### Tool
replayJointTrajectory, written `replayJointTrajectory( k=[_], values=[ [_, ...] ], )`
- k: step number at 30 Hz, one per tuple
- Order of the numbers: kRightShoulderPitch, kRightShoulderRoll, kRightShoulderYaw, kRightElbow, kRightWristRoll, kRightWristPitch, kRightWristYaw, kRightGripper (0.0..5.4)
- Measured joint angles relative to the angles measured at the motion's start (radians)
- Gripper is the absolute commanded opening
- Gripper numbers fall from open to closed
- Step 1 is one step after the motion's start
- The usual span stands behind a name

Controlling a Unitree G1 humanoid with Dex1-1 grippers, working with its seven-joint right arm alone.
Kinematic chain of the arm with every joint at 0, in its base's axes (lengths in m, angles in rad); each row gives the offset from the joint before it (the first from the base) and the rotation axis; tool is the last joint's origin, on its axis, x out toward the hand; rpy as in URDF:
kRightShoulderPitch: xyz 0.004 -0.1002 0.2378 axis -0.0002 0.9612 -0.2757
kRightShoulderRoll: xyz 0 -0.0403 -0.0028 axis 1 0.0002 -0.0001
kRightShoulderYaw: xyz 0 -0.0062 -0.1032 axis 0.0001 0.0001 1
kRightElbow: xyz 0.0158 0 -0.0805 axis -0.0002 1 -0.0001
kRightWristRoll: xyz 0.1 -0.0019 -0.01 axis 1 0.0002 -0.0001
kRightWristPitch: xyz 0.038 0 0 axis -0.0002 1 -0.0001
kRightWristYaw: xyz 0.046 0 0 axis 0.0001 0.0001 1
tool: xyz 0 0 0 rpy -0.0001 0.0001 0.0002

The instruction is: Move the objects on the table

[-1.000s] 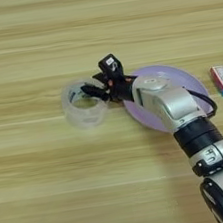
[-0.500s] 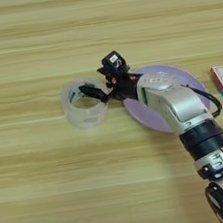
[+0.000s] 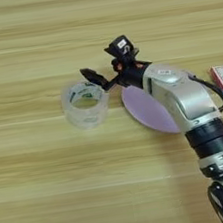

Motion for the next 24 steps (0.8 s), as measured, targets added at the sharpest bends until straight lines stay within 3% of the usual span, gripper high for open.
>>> replayJointTrajectory(
  k=[3,9,14,20,24],
  values=[
    [0.015,-0.005,-0.025,-0.051,-0.001,-0.025,-0.029,5.38],
    [0.155,-0.011,-0.11,-0.191,0.019,-0.09,-0.075,5.38],
    [0.186,-0.025,-0.222,-0.231,0.033,-0.171,-0.139,5.38],
    [0.265,-0.102,-0.418,-0.277,0.048,-0.24,-0.216,5.38],
    [0.29,-0.11,-0.463,-0.283,0.049,-0.261,-0.245,5.38]
  ],
)
